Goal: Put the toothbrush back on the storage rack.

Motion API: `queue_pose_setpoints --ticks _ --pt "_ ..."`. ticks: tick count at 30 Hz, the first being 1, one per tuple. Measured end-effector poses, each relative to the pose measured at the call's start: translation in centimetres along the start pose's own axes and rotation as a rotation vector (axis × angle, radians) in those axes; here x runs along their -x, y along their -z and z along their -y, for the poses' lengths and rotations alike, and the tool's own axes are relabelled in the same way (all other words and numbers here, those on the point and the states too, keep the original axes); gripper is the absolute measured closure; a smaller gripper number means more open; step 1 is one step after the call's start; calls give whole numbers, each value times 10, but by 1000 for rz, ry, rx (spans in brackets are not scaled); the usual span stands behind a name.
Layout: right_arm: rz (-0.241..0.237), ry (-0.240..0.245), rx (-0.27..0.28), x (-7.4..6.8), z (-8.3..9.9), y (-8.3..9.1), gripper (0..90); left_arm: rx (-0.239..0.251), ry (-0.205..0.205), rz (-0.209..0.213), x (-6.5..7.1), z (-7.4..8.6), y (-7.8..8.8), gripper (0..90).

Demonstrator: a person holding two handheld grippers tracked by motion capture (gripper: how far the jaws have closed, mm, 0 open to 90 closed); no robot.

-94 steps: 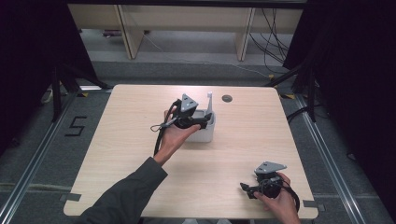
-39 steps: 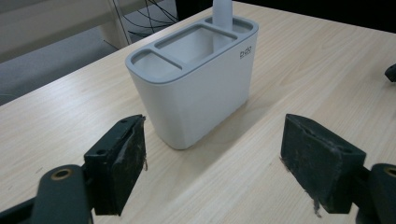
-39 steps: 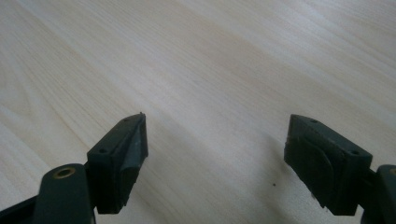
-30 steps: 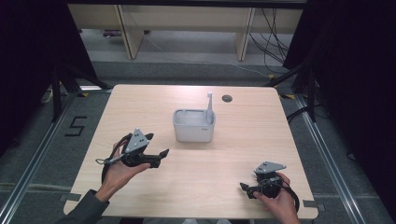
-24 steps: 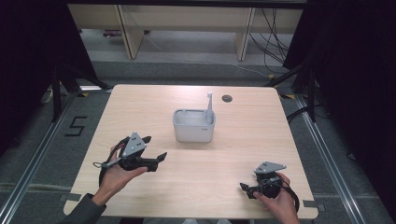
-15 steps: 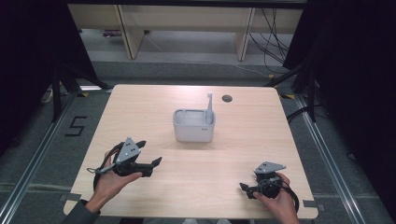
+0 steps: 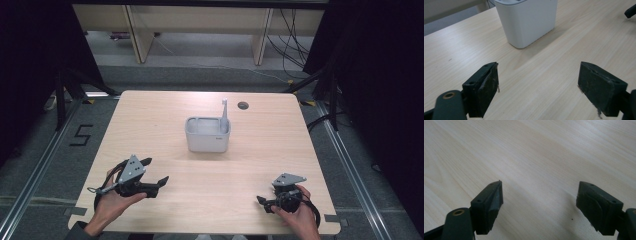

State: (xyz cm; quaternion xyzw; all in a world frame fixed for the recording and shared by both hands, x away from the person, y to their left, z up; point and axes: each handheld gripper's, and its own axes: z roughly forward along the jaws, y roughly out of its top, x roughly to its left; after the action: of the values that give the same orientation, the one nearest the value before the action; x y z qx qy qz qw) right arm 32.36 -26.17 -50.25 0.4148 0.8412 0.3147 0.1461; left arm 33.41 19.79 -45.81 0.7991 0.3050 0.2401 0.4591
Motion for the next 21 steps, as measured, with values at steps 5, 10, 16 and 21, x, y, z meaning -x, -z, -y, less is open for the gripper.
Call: queue_pose_setpoints --ticks 5,10,16,21 --pt "-10 -11 -24 0 -1 2 221 -24 2 8 2 11 3 160" --pt "-8 -10 -13 0 -1 2 220 -51 -1 10 2 21 5 160" --pt "-9 -14 -12 -2 -1 3 221 -64 -7 16 4 27 8 160" --pt "-9 5 -16 0 -1 3 221 -82 -25 4 5 33 13 160"
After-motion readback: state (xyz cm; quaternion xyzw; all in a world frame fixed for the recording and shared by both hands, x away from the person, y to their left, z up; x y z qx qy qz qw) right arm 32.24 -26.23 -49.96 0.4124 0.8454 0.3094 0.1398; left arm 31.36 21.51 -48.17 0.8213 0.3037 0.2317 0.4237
